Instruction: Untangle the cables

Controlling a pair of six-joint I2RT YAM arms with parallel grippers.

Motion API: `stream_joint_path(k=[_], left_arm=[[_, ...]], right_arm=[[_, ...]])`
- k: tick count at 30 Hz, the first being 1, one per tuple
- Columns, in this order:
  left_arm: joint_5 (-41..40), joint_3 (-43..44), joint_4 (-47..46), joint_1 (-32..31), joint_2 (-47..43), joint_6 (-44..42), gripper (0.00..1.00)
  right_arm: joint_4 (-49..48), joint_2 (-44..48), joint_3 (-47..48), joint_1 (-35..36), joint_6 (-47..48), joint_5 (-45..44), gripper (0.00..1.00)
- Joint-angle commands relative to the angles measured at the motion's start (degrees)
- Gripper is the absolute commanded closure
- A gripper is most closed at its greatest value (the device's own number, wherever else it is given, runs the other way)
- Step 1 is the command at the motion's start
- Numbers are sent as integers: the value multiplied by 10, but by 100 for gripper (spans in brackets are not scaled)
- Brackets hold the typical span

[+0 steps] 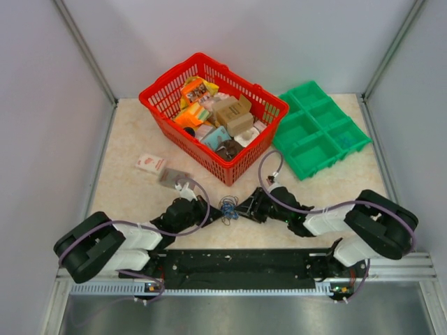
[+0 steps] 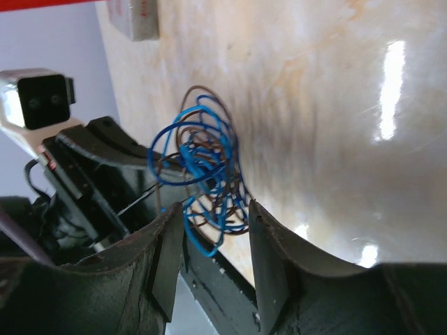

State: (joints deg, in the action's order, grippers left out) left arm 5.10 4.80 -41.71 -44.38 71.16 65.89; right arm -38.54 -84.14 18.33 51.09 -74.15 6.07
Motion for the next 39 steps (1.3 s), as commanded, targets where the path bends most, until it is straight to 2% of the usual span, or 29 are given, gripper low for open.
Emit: stream_joint_path(k=[1,3,8,10,11,13,20,24,32,39], left_arm=[[10,-1,-52,1,6,-8,100],[10,-1,-50,0,3,-10,100],[10,-1,-44,0,-8,-10,100],[12,0,-41,0,-13,-10,100],[12,0,-37,0,-17,-10,100],[9,-1,-29,0,-22,-10,100],[-11,-12,12,0,-50,-1,100],[-43,-14,66,0,-78,8,100],[-91,-19,145,1,-149,7,100],[-151,-18,281,1,-260,12,100]], right_arm=[[36,58,9,24,13,-23,59],[44,71,8,29,13,-25,66],[38,64,19,30,10,-25,70],[26,56,19,29,4,-25,76],[19,53,18,30,2,-27,86],[15,55,18,30,2,-34,99],[43,141,-25,30,18,-103,100],[144,269,-45,30,47,-164,100],[414,544,-30,29,140,-337,100],[594,619,49,28,249,-481,100]])
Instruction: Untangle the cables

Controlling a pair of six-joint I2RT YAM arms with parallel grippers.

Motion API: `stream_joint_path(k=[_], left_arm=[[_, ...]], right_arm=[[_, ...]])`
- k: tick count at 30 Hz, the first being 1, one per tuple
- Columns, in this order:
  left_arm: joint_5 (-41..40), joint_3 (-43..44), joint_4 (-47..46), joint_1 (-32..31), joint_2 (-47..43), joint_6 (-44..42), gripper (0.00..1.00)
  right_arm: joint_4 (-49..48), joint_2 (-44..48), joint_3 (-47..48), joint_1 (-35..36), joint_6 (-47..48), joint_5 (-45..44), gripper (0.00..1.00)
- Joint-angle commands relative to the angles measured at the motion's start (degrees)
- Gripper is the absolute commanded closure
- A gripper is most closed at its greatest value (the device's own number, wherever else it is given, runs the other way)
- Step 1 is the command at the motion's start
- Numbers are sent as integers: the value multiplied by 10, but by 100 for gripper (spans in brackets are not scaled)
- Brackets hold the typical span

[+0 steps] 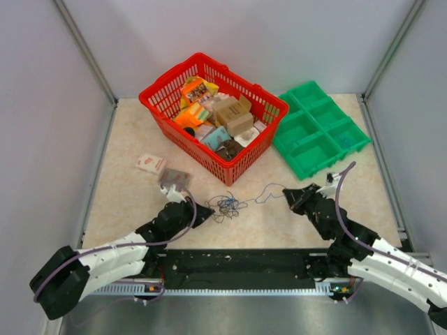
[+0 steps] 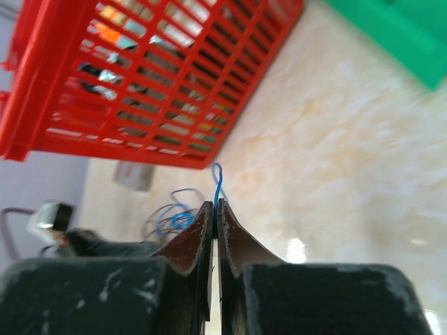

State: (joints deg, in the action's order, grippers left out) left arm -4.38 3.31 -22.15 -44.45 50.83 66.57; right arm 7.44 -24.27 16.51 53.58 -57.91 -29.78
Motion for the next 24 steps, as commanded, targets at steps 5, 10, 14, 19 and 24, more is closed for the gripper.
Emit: stream_joint_path(k=[5,10,14,19,24], left_arm=[[-113,-4,191,1,-170,16,100],[-162,-6,277,1,-252,16,100],[-188,4,339,1,-291,21,100],[-211,17,387,1,-320,16,100],[-225,25,410,1,-333,14,100]], right_arm=[[178,56,134,3,215,-214,100],[180,83,194,3,311,-281,100],[194,99,232,3,316,-302,100],[210,128,285,3,317,-327,100],[211,156,340,3,362,-355,100]])
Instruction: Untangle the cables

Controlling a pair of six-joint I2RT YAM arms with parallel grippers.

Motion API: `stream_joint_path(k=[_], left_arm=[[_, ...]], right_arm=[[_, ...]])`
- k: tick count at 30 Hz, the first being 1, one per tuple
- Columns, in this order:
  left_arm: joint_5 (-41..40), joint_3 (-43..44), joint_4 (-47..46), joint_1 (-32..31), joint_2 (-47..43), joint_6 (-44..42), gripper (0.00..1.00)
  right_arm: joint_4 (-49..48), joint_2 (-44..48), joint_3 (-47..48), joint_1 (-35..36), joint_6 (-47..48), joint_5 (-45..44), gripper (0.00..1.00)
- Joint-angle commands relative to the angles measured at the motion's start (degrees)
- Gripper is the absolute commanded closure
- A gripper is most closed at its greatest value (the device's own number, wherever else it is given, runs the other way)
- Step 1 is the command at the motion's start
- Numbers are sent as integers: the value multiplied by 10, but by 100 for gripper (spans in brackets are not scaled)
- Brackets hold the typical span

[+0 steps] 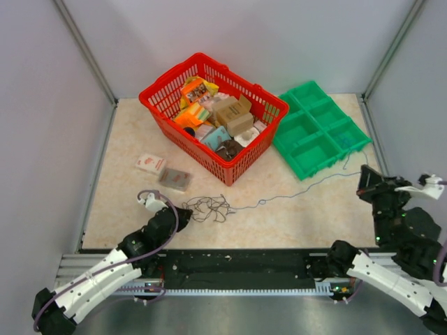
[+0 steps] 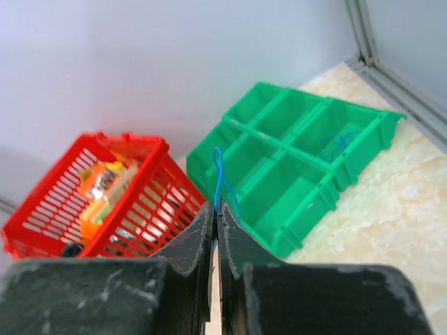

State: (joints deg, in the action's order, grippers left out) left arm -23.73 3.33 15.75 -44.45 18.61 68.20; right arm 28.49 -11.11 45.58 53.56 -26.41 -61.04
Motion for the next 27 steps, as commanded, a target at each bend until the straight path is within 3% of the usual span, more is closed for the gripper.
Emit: stream_joint_path(k=[1,7,13,27], left_arm=[[-32,25,29,1,-12,-4,100],[-31,26,20,1,-6,-13,100],[-54,54,81,1,-24,-18,100],[-88,78,125,1,-46,-33,100]], right_arm=[[0,29,55,4,56,-43,100],[-1,26,42,4,65,-1,100],[-9,26,100,3,146,-86,100],[-49,72,158,4,248,-72,100]])
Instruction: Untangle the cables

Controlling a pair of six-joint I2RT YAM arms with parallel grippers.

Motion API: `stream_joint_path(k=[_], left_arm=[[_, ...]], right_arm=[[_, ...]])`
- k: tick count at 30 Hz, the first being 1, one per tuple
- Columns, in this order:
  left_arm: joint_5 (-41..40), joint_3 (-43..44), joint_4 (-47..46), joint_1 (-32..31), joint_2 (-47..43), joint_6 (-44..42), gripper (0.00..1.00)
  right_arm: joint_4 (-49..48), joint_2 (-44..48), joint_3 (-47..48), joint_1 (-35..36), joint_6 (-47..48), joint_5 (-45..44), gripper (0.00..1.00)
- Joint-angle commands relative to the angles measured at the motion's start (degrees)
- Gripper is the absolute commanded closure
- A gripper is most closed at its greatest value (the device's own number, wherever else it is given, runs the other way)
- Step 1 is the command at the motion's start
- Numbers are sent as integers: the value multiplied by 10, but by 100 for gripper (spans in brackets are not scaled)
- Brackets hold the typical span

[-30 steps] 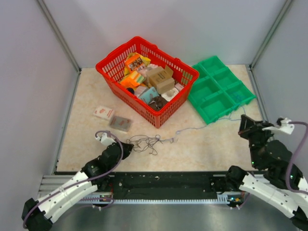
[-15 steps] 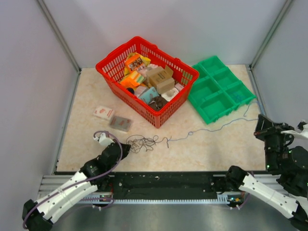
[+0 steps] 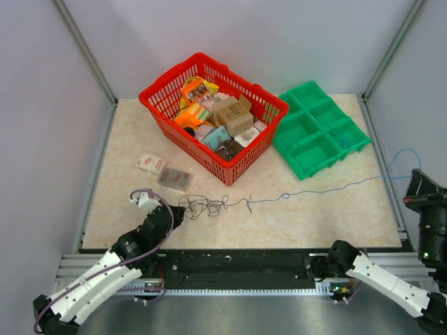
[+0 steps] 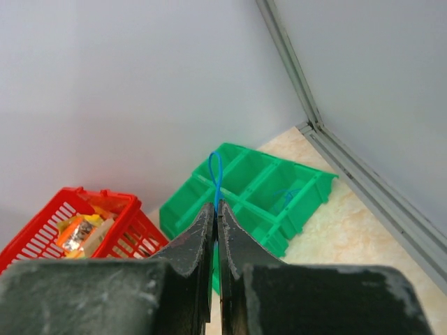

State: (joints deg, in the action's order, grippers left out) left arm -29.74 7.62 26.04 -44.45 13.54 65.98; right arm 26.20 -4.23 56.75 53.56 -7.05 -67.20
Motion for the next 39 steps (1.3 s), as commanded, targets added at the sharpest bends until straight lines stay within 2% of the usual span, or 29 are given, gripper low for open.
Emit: stream_joint_path(k=[1,5,11,16,20,22,28,32,39], left_arm=[[-29,37,25,1,2,-12,100],[-35,36,27,1,-12,-13,100],[-40,40,28,1,-9,-18,100],[-58,61,59,1,-16,-26,100],[-49,53,38,1,-20,-30,100],[-37,46,15,1,-13,-29,100],[5,48,-27,1,40,-38,100],[17,46,-35,1,52,-38,100],[30,28,-53,1,35,-41,100]], right_arm=[[-32,5,54,4,65,-10,100],[-42,19,80,3,102,-8,100],[-44,27,68,8,112,-12,100],[-45,29,94,9,129,-14,100],[-45,34,46,18,75,17,100],[-22,19,15,21,5,35,100],[-9,-88,-50,21,-134,142,100],[-11,-154,-76,21,-186,169,100],[-11,-191,-162,21,-257,230,100]])
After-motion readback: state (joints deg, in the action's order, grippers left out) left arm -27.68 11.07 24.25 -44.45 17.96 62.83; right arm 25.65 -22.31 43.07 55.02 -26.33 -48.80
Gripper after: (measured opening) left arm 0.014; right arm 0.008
